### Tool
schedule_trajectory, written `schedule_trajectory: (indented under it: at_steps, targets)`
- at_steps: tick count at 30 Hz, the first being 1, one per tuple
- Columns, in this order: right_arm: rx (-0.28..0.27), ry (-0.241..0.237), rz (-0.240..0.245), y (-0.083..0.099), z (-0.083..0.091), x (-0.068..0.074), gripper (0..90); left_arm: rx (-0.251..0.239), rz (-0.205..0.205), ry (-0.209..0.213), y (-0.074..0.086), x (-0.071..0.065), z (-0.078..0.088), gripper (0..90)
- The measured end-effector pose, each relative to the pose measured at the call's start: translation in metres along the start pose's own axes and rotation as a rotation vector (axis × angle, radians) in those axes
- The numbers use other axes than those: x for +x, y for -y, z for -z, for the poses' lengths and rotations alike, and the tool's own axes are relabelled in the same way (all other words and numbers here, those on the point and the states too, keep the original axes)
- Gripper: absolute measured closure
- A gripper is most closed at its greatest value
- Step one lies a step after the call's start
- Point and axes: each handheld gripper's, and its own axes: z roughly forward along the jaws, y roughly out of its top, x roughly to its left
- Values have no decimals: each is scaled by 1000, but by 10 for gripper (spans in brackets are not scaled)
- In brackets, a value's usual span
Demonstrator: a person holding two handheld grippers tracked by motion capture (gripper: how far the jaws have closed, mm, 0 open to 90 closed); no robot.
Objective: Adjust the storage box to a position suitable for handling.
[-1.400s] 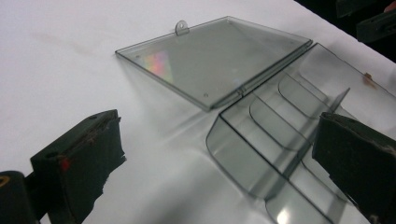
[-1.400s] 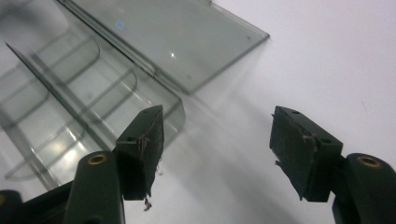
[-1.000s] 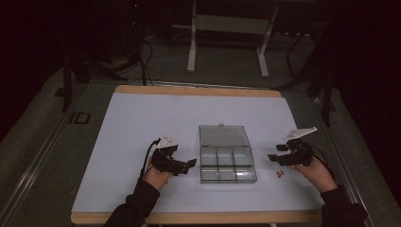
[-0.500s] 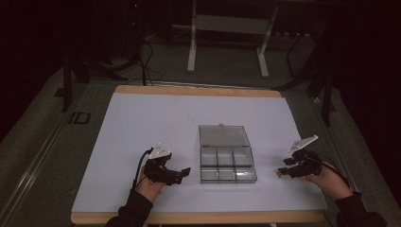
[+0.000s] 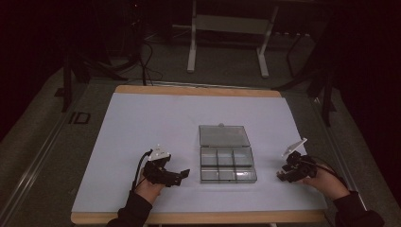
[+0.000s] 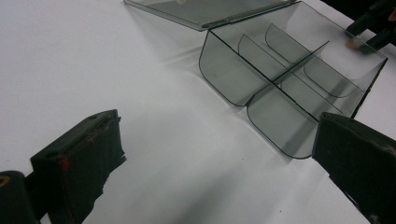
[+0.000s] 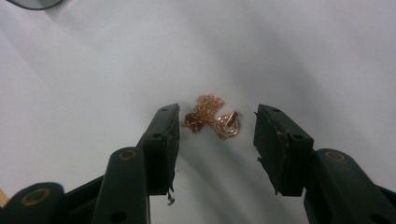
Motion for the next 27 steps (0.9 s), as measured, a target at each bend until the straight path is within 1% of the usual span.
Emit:
schedule_trajectory:
  at_steps: [5, 6, 7, 11, 12, 14, 15, 16, 17, 21, 23, 27]
  targets:
    - [22, 12, 10, -4, -1, 1, 519, 0, 2, 1, 0, 0, -1, 24]
    - [35, 27, 24, -6, -2, 3, 536, -2, -1, 1, 0, 0, -1, 24]
    - [41, 28, 28, -7, -2, 4, 555, -1, -2, 0, 0, 0, -1, 24]
    - [65, 24, 47, -10, -2, 8, 646, -1, -5, 1, 0, 0, -1, 24]
    - [65, 24, 47, -10, -2, 8, 646, -1, -5, 1, 0, 0, -1, 24]
    - [79, 14, 53, -12, -2, 9, 697, -4, -6, -1, -1, 0, 0, 24]
    - [79, 14, 53, -12, -2, 9, 697, -4, -6, -1, -1, 0, 0, 24]
    - [83, 12, 53, -12, -2, 9, 727, -7, -5, 0, -1, 0, 1, 24]
    - [92, 14, 55, -14, -2, 9, 788, -9, -4, 1, -1, 0, 1, 24]
    - [109, 18, 60, -16, -3, 10, 790, -10, 4, 1, 0, 1, 0, 24]
    - [114, 14, 65, -17, -2, 9, 795, -10, 1, 4, 0, 1, 0, 24]
    - [105, 2, 57, -16, -1, 7, 795, -15, -2, 2, -1, 1, 2, 24]
